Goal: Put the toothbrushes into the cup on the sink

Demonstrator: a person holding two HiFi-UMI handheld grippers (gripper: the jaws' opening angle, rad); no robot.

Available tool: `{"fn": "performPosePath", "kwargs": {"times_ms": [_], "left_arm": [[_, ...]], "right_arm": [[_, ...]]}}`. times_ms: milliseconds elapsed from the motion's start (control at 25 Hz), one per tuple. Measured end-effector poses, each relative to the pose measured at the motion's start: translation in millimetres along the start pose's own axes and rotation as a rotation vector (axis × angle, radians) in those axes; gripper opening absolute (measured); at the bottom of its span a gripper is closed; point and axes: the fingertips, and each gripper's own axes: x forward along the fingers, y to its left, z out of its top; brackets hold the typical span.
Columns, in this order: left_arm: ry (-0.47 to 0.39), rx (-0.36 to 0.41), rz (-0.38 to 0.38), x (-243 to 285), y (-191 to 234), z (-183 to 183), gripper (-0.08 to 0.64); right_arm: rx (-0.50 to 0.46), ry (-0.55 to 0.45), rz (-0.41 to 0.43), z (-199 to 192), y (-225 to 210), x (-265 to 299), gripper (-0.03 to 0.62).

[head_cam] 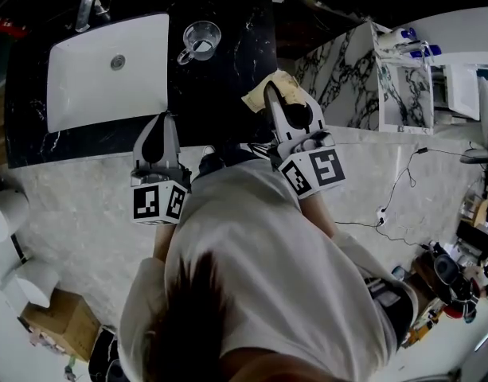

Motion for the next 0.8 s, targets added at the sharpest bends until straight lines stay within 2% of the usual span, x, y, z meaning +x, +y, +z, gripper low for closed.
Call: {"fn": "performPosePath", "kwargs": {"times_ms": [400, 800], "left_arm": [[-0.004, 0.01, 0.038, 50, -8, 1, 0.009], [-0.001, 0.016, 0.053, 64, -5, 2, 0.009]], "right_arm": [[0.023, -0.007, 0.019, 2, -50, 31, 0.057], [0.038, -0.007, 0.019, 1, -64, 41, 0.057]]}}
